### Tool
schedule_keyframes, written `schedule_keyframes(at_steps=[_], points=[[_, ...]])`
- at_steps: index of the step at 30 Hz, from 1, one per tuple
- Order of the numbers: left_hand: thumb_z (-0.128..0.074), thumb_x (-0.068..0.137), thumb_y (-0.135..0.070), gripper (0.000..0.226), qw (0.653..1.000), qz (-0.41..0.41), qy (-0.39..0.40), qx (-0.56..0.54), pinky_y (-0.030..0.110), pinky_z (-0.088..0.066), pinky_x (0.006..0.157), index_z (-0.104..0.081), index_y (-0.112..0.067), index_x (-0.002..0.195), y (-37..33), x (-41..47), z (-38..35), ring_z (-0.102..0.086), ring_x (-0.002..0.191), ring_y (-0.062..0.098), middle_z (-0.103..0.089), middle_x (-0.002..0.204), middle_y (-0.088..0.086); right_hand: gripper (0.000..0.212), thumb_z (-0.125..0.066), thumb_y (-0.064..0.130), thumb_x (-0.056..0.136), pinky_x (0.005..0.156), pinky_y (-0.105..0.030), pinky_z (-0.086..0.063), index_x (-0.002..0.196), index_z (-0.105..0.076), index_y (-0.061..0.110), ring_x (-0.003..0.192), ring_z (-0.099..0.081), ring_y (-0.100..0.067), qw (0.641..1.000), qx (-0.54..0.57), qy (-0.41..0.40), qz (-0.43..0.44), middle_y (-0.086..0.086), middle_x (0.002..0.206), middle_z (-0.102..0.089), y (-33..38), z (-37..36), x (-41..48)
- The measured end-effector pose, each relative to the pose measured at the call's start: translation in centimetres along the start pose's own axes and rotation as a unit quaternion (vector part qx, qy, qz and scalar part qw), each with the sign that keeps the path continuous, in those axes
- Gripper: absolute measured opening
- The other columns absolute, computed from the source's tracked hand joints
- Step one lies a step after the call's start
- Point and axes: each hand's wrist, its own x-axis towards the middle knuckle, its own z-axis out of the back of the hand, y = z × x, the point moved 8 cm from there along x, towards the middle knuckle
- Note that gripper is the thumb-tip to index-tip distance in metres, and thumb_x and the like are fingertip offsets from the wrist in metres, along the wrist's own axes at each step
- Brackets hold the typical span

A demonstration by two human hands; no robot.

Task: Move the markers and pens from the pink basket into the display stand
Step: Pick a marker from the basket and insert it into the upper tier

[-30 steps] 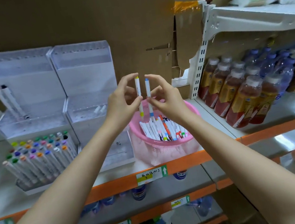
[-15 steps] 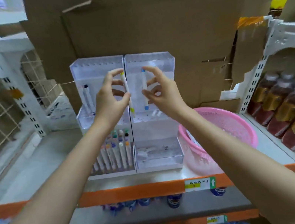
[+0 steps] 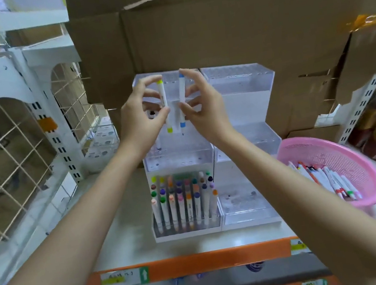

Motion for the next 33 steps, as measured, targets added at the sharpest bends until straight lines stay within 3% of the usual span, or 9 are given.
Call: schedule_keyframes(at_steps=[2,5,11,17,23,29,33], points=[[-0.071,0.083,-0.009,0.051,1.000,-0.026,0.000,-0.008,0.036,-0.059,0.073,-0.052,-0.029,0.126,-0.3,0.5,0.2,-0.064,0.084,0.010,-0.056,0.096,-0.012,0.053,-0.069,0.005,0.085,0.065,-0.014,-0.049,0.134,-0.051,0.018,0.075,-0.057,-0.009,1.000,-0.012,-0.013,0.014,-0.006,0.094,-0.058,0.2,-0.6,0.3],[-0.072,0.082,-0.006,0.052,0.999,-0.038,0.000,-0.027,0.026,-0.058,0.073,-0.053,-0.027,0.126,0.1,1.3,0.3,-0.065,0.086,0.010,-0.057,0.097,-0.008,0.054,-0.069,0.004,0.084,0.066,-0.014,-0.051,0.133,-0.052,0.018,0.077,-0.058,-0.008,0.999,-0.027,-0.024,0.020,-0.003,0.095,-0.058,0.2,-1.4,0.6],[-0.071,0.083,-0.005,0.047,0.998,-0.058,0.008,-0.034,0.014,-0.052,0.074,-0.056,-0.025,0.123,1.3,1.7,0.1,-0.065,0.087,0.008,-0.058,0.095,-0.006,0.055,-0.069,0.002,0.083,0.066,-0.009,-0.047,0.132,-0.052,0.017,0.080,-0.060,-0.013,0.998,-0.034,-0.037,0.024,0.019,0.090,-0.049,-0.1,-2.6,0.8],[-0.075,0.081,-0.008,0.048,0.998,-0.053,0.001,-0.040,0.017,-0.054,0.076,-0.056,-0.026,0.121,2.5,1.6,0.4,-0.066,0.088,0.005,-0.059,0.093,-0.015,0.048,-0.066,0.006,0.088,0.068,-0.020,-0.052,0.132,-0.051,0.016,0.076,-0.063,-0.020,0.998,-0.029,-0.046,0.008,-0.007,0.089,-0.057,-1.0,-3.4,0.5],[-0.075,0.079,-0.004,0.048,0.996,-0.093,0.013,0.002,0.007,-0.049,0.072,-0.059,-0.021,0.121,2.2,1.7,0.3,-0.062,0.082,-0.008,-0.058,0.091,-0.015,0.049,-0.064,0.002,0.087,0.067,-0.015,-0.050,0.133,-0.051,0.015,0.075,-0.063,-0.015,0.997,-0.044,-0.058,0.013,-0.009,0.089,-0.057,-1.1,-3.8,0.2],[-0.076,0.078,-0.005,0.050,0.993,-0.116,0.004,0.018,0.012,-0.052,0.076,-0.058,-0.018,0.123,2.0,1.9,0.8,-0.064,0.087,0.004,-0.062,0.100,-0.003,0.047,-0.067,0.007,0.087,0.067,-0.018,-0.052,0.131,-0.052,0.016,0.071,-0.062,-0.015,0.996,-0.050,-0.075,0.021,-0.009,0.087,-0.057,-1.0,-3.9,0.1],[-0.075,0.078,-0.003,0.050,0.994,-0.109,0.009,0.011,0.008,-0.050,0.074,-0.058,-0.018,0.123,2.3,1.8,0.9,-0.064,0.086,0.003,-0.062,0.100,-0.002,0.047,-0.068,0.008,0.087,0.068,-0.014,-0.050,0.130,-0.052,0.015,0.071,-0.061,-0.016,0.995,-0.055,-0.084,0.022,-0.009,0.086,-0.058,-1.0,-3.9,0.2]])
